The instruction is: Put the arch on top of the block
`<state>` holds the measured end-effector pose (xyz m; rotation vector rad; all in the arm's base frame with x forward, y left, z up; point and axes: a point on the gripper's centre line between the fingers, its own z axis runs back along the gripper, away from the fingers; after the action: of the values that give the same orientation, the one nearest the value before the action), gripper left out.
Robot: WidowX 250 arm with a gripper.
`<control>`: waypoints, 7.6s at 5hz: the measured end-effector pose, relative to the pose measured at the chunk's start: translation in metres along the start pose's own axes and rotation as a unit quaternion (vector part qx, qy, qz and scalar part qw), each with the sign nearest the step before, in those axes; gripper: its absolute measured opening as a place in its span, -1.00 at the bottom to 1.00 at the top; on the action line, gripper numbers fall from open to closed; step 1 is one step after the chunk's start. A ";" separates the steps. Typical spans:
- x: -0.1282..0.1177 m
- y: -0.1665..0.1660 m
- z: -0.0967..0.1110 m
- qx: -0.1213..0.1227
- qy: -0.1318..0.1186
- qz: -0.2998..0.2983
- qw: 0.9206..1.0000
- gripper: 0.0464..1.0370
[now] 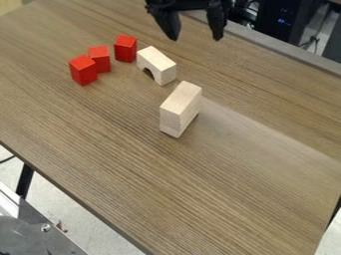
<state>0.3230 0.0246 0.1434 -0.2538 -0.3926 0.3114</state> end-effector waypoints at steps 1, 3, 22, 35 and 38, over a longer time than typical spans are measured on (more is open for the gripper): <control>-0.004 0.000 -0.008 -0.001 0.013 0.005 1.000 0.92; 0.025 -0.009 -0.011 -0.022 -0.060 0.089 0.994 0.92; 0.067 0.052 -0.003 0.015 -0.008 0.407 0.913 -0.02; -0.055 0.011 -0.035 -0.032 0.056 -0.101 0.993 -0.02; -0.054 0.016 -0.034 0.010 -0.005 -0.036 0.999 -0.02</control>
<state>0.2858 0.0151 0.0905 -0.2173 -0.4076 0.2456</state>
